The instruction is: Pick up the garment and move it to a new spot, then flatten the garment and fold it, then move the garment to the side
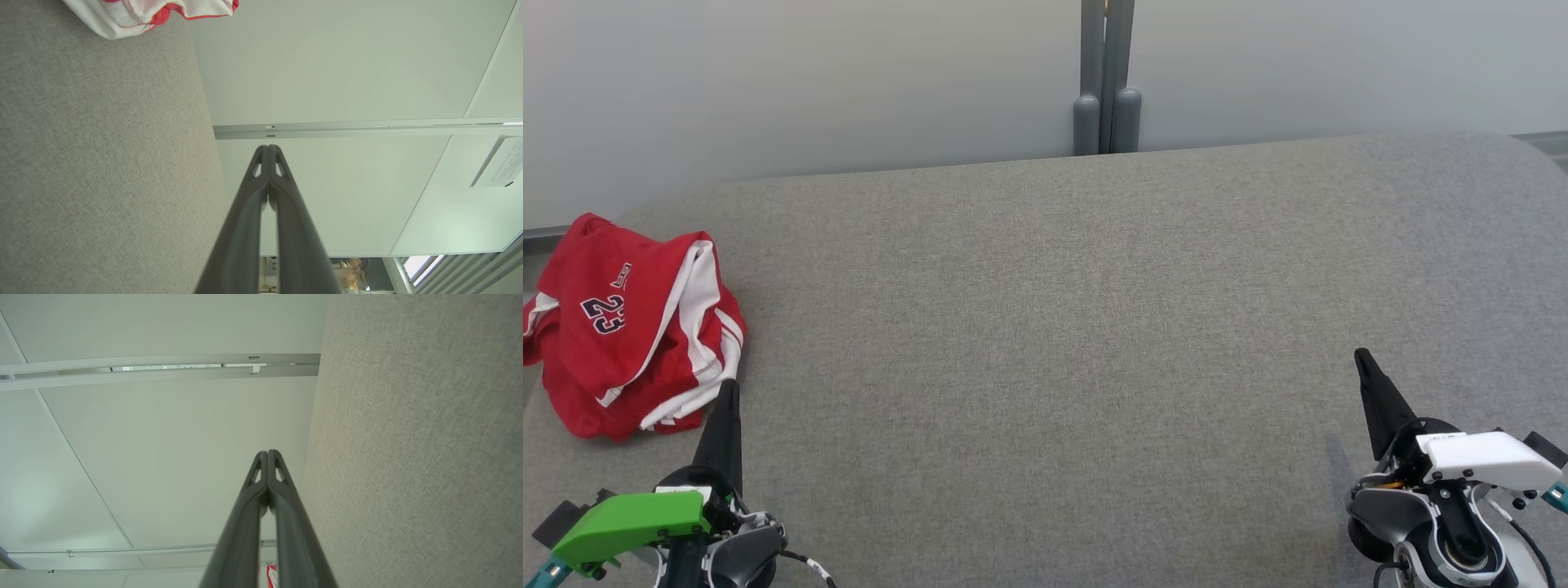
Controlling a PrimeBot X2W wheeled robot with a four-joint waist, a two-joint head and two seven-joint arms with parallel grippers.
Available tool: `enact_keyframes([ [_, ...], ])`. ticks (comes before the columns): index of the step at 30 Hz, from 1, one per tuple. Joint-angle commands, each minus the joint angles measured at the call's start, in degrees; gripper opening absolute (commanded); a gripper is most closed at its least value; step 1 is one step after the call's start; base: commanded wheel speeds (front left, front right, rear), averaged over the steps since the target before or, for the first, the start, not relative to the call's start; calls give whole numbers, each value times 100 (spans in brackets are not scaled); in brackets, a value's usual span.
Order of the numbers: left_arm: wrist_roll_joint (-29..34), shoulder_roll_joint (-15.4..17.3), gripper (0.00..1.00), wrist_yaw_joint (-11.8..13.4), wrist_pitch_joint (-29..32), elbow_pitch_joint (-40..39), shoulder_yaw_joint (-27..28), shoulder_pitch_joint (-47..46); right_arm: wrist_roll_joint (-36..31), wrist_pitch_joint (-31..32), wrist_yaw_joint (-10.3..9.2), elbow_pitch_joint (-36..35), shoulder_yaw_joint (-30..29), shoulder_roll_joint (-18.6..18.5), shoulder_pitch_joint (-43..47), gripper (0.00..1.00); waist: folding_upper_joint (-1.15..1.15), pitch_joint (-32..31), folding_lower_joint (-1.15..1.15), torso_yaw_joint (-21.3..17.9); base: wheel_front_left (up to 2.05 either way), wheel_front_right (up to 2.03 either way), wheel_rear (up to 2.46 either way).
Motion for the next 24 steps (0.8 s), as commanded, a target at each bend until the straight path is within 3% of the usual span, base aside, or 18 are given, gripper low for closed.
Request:
enact_keyframes([
  [1, -4, 37, 0, -35, 8, -10, 12, -41, 31, 6, 2, -26, -7, -27, 40, 0, 0, 0, 0, 0, 0, 0, 0],
  [24, -3, 37, 0, -35, 8, -11, 11, -41, 31, 6, 2, -25, -6, -27, 40, 0, 0, 0, 0, 0, 0, 0, 0],
])
